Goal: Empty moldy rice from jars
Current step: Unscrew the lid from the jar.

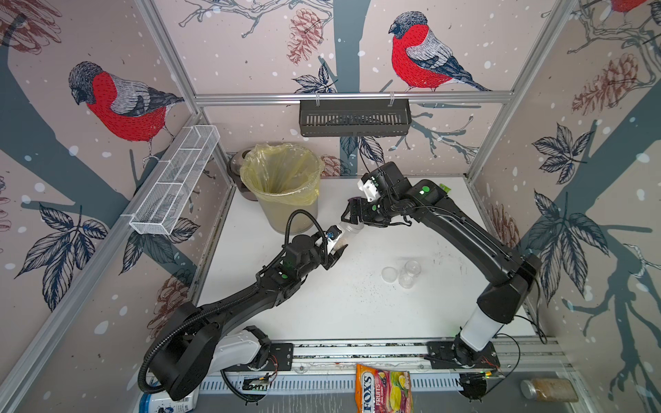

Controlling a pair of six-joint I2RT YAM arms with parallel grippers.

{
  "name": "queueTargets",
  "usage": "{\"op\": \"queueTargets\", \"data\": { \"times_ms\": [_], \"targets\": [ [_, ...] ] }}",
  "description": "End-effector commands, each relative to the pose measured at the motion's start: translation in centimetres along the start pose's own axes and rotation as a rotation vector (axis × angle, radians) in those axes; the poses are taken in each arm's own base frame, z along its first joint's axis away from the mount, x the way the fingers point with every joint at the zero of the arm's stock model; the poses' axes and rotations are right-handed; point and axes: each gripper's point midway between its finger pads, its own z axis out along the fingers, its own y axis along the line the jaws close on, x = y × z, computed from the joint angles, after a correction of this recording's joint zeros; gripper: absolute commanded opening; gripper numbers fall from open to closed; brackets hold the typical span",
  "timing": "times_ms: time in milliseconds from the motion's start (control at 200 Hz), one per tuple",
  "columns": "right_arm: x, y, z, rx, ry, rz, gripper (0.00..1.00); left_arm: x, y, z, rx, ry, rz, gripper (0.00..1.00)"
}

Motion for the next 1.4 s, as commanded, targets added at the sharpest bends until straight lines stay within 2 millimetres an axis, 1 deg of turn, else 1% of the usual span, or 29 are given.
{"op": "queueTargets", "data": {
  "times_ms": [0, 85, 260, 350, 535, 625, 715, 770, 795, 835, 855, 945, 1006, 1106, 1146, 1191, 1271, 1396],
  "targets": [
    [0.3, -0.3, 0.2, 0.022, 0.009, -0.027, 0.80, -1.0, 0.1, 0.0, -0.002, -0.032, 0.014, 0.00],
    [0.4, -0.6, 0.4, 0.034, 0.015, -0.031, 0.77, -1.0, 0.1, -0.1, -0.002, -0.032, 0.013, 0.00],
    [0.4, -0.5, 0.7, 0.026, 0.023, -0.038, 0.74, -0.9, 0.1, 0.0, -0.003, -0.030, 0.013, 0.00],
    [0.0, -0.4, 0.4, 0.029, 0.011, -0.050, 0.70, -0.9, 0.1, 0.0, -0.002, -0.028, 0.012, 0.00],
    [0.5, -0.6, 0.8, 0.033, 0.037, -0.059, 0.69, -1.0, 0.2, -0.1, -0.007, -0.033, 0.013, 0.00],
    [0.5, -0.5, 0.9, 0.027, 0.040, -0.067, 0.66, -1.0, 0.2, -0.1, -0.009, -0.033, 0.013, 0.00],
    [0.4, -0.3, 0.9, 0.018, 0.045, -0.089, 0.58, -1.0, 0.2, -0.1, -0.006, -0.032, 0.009, 0.00],
    [0.5, 0.2, 0.7, -0.010, 0.056, -0.146, 0.55, -1.1, 0.1, -0.3, -0.003, -0.041, 0.001, 0.00],
    [0.5, 0.4, 0.6, -0.030, 0.065, -0.175, 0.51, -1.2, 0.1, -0.4, -0.004, -0.049, -0.003, 0.00],
    [0.2, 0.4, 0.3, -0.034, 0.068, -0.205, 0.41, -1.2, 0.0, -0.6, -0.003, -0.060, -0.010, 0.00],
    [0.0, 0.4, 0.1, -0.039, 0.067, -0.221, 0.38, -1.2, -0.1, -0.6, 0.001, -0.066, -0.009, 0.00],
    [-0.3, 0.7, -0.6, -0.091, 0.071, -0.304, 0.39, -1.2, -0.3, -0.8, 0.023, -0.086, -0.024, 0.00],
    [-0.2, 0.8, -0.5, -0.118, 0.081, -0.355, 0.40, -1.1, -0.6, -0.7, 0.043, -0.090, -0.032, 0.00],
    [-2.0, 0.0, -0.8, -0.072, 0.041, -0.403, 0.40, -0.8, -0.8, -0.2, 0.062, -0.088, -0.043, 0.00],
    [-2.2, 0.1, -0.8, -0.074, 0.037, -0.424, 0.40, -0.8, -0.9, 0.0, 0.074, -0.086, -0.047, 0.00],
    [-2.1, 0.2, -0.7, -0.087, 0.043, -0.456, 0.39, -0.6, -1.1, 0.3, 0.086, -0.078, -0.051, 0.00],
    [-1.8, 0.0, -0.6, -0.091, 0.053, -0.519, 0.35, -0.4, -1.3, 0.6, 0.099, -0.072, -0.052, 0.00],
    [-1.2, -0.4, -0.5, -0.112, 0.071, -0.593, 0.33, -0.1, -1.4, 0.4, 0.102, -0.066, -0.049, 0.00]
  ]
}}
